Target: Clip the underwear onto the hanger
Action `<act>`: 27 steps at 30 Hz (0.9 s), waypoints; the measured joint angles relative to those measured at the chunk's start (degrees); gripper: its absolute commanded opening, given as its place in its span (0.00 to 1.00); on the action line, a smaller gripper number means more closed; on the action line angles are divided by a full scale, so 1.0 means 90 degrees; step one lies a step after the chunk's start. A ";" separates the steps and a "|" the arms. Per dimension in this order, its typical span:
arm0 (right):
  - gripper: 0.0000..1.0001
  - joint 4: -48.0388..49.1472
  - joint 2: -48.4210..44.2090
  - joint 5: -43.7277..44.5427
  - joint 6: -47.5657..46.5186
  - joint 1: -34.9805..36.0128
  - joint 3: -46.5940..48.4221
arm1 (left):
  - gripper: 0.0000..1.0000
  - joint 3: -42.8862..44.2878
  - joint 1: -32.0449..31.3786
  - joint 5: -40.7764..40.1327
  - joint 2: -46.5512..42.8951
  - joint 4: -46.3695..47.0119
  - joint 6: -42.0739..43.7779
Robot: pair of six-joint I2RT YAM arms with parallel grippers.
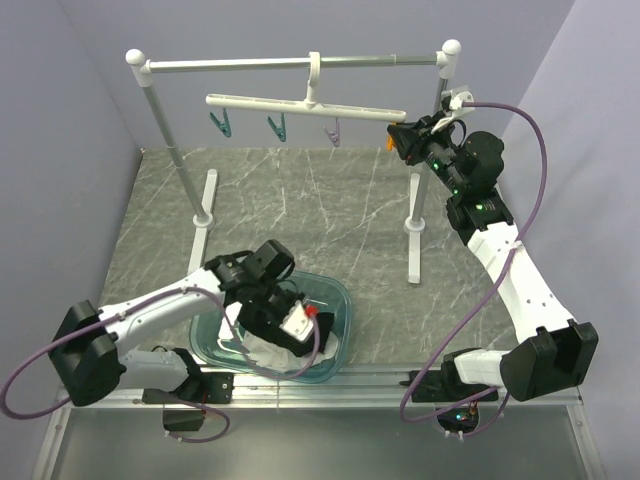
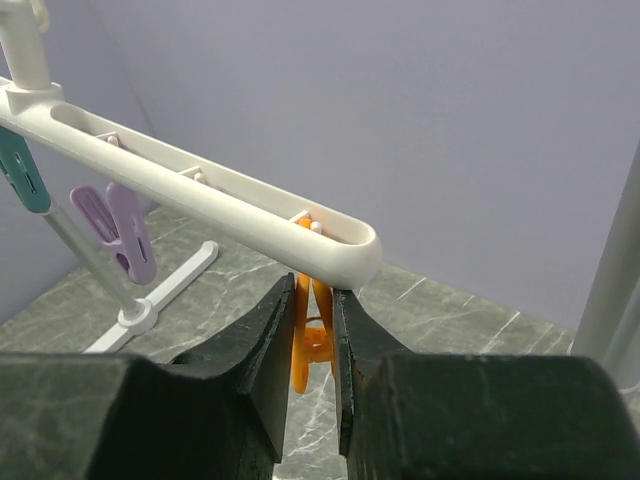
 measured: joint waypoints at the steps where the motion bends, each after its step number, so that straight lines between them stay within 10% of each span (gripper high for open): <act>1: 0.00 0.0000 0.0000 -0.0002 0.0005 0.0000 0.0000 | 0.00 0.0236 0.0029 0.0041 0.0175 -0.0066 -0.0296; 10: 0.00 0.0000 -0.0002 -0.0022 0.0005 -0.0002 0.0000 | 0.00 0.1938 0.0253 -0.0168 0.2067 0.0255 -0.3245; 17: 0.00 0.0000 0.0000 -0.0024 0.0002 -0.0002 0.0000 | 0.46 0.2380 0.0192 -0.0704 0.2815 0.0491 -0.4716; 27: 0.00 0.0000 -0.0002 -0.0056 0.0002 -0.0019 0.0000 | 0.69 0.1321 0.0610 -0.0780 0.1763 0.0755 -0.5243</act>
